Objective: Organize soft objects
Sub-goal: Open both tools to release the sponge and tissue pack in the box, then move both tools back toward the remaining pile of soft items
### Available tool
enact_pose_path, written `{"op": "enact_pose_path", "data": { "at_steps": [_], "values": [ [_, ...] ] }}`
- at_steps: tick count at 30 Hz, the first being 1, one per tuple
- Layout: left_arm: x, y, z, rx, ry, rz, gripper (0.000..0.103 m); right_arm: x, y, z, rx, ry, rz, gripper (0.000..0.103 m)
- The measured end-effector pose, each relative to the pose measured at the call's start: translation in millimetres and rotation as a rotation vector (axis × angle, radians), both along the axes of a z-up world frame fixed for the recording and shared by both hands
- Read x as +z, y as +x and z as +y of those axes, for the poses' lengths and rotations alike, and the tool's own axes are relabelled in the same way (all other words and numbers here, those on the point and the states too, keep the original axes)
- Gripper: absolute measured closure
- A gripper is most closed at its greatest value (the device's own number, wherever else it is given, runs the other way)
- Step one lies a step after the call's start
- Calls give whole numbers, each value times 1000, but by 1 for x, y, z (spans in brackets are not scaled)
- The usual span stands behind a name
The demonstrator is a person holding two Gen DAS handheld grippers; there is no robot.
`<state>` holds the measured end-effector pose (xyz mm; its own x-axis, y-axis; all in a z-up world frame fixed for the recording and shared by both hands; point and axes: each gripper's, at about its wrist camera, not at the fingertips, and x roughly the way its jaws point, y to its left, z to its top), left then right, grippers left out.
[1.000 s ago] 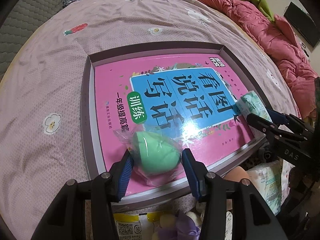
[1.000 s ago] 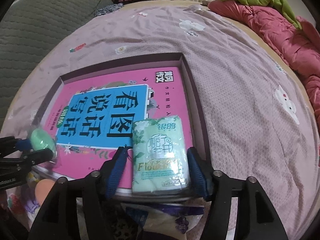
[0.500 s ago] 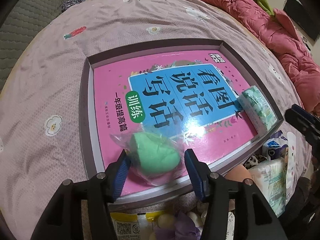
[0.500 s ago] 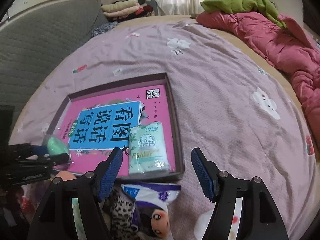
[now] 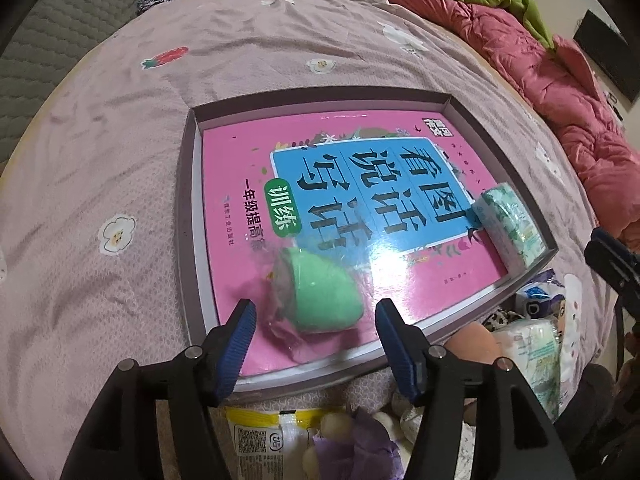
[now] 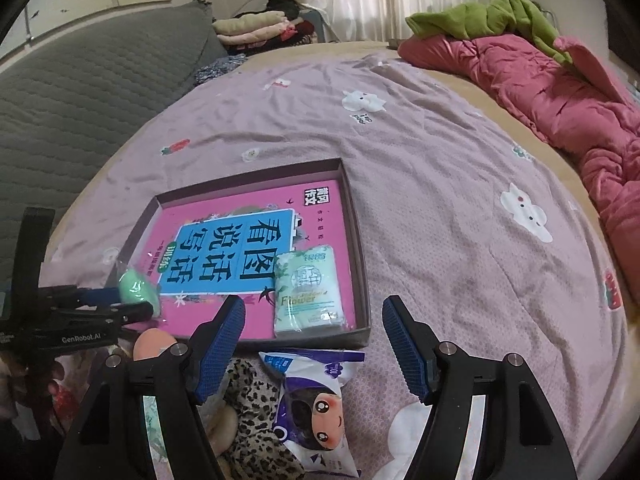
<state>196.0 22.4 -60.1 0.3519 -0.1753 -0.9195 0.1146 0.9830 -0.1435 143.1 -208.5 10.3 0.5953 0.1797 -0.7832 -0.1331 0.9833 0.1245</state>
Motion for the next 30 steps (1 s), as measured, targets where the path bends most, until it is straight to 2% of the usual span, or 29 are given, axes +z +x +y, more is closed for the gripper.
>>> {"op": "enact_pose_path", "data": {
  "at_steps": [14,25,30],
  "values": [
    [30,-21,8,49,-42,-70,41,15,-8,9,30,-13,-43,30],
    [69,-46,12,85,-85,-162,40,34,-21,15,39,-27,-88,30],
    [90,-59,13,98,-88,-214,36,47,-28,17,47,-25,-116,30]
  ]
}}
